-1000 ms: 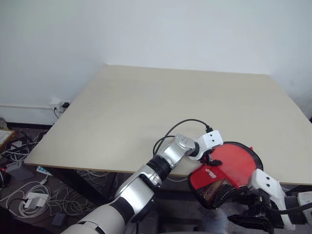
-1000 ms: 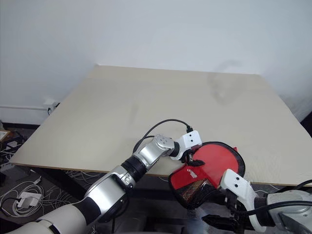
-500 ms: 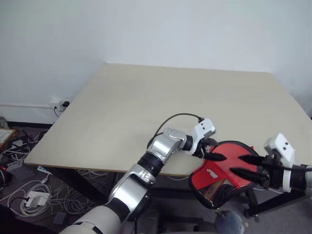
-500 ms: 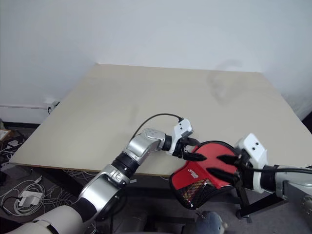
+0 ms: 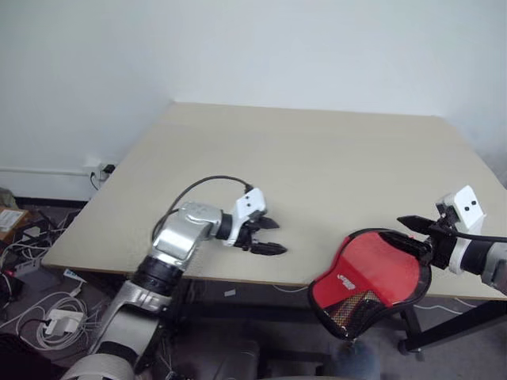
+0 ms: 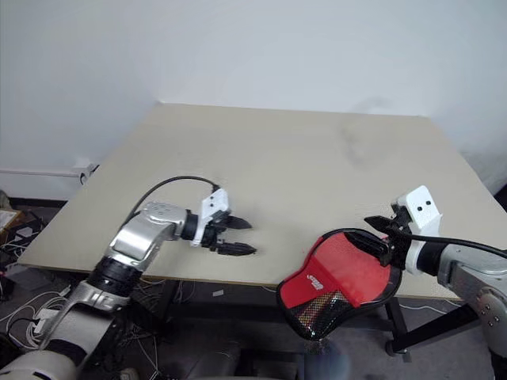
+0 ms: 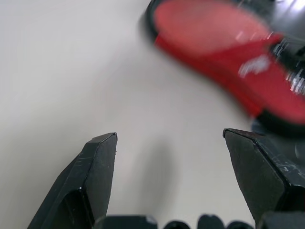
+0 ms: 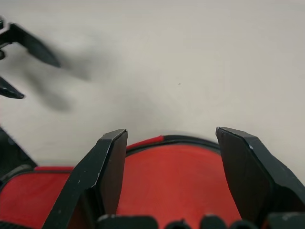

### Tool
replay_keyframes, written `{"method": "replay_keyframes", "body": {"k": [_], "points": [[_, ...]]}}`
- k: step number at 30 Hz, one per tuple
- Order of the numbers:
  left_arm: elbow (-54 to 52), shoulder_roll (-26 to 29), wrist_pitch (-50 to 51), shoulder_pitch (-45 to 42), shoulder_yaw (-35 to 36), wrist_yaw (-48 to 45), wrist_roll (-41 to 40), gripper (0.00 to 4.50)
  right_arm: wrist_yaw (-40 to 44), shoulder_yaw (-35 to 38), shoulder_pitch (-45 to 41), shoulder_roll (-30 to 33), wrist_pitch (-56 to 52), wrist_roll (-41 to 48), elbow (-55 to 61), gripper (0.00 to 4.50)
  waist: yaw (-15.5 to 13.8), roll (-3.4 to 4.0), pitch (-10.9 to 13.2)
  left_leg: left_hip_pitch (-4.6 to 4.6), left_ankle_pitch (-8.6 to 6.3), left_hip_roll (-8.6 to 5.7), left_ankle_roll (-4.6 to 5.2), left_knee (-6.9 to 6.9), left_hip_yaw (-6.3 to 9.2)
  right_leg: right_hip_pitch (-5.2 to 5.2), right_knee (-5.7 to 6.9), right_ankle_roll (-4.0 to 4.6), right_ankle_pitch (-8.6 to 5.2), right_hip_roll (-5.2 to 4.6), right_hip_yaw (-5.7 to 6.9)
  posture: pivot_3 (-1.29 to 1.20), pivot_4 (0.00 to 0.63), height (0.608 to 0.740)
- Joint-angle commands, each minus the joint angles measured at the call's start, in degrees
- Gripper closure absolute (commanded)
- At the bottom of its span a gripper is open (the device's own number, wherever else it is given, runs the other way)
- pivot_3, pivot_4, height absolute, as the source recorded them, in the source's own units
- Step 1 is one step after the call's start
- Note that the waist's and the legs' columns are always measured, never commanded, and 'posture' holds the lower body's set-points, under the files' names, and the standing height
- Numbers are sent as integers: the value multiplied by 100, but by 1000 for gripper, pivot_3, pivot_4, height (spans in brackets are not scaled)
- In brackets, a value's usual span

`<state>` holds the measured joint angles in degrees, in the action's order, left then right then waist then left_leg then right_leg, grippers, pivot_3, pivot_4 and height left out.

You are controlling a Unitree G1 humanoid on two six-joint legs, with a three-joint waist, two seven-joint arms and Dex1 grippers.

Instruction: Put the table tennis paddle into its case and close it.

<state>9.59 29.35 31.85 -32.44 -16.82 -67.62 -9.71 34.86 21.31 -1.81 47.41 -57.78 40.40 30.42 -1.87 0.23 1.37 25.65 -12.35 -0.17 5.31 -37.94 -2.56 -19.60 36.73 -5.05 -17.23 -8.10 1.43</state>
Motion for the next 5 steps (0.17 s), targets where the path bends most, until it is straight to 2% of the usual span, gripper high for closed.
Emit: {"method": "replay_keyframes", "body": {"k": [1, 5], "points": [[-253, 275, -66, 271, 190, 4, -71, 693, -76, -102, -281, 137, 123, -213, -275, 1291, -3, 3, 3, 0, 0, -1, 0, 0, 0, 1, 0, 0, 0, 0, 0, 0, 0, 715], [-516, 465, 61, 666, 271, 220, -89, 693, -134, -157, -516, 167, 103, -323, -625, 1291, -7, 7, 13, 0, 1, -3, -1, 0, -5, 0, 1, 0, 0, -1, -6, 0, 0, 715]]}}
